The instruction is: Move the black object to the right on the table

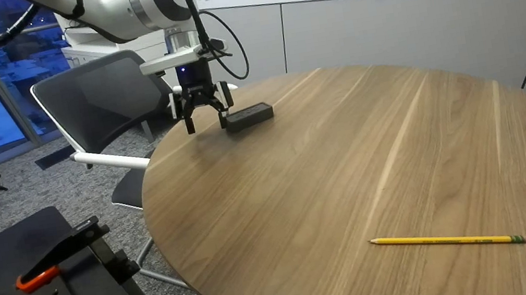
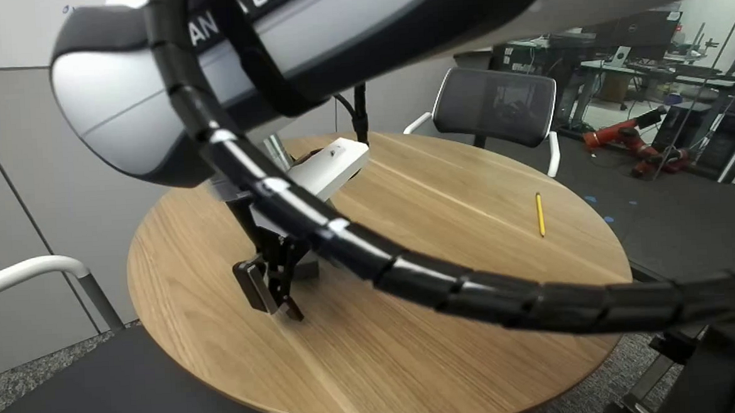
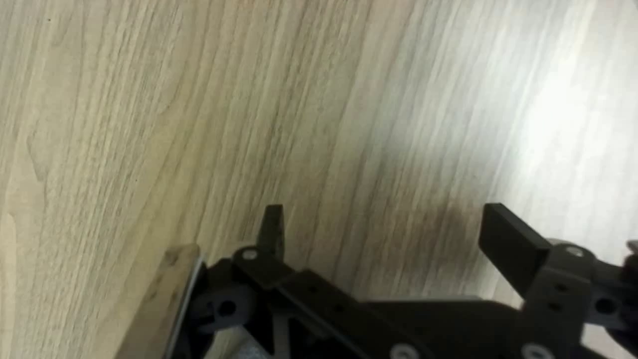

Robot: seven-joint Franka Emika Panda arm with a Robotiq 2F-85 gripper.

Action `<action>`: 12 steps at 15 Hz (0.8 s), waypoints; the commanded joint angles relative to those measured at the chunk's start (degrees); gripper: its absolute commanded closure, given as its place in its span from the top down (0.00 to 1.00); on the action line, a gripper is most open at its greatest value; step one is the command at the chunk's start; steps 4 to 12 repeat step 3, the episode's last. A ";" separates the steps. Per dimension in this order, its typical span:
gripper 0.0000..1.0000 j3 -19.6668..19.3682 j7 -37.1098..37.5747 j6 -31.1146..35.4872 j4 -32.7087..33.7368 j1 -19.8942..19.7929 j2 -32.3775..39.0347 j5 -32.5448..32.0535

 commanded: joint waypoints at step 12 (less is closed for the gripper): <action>1.00 -0.02 0.00 0.33 -0.02 -0.07 0.80 -0.02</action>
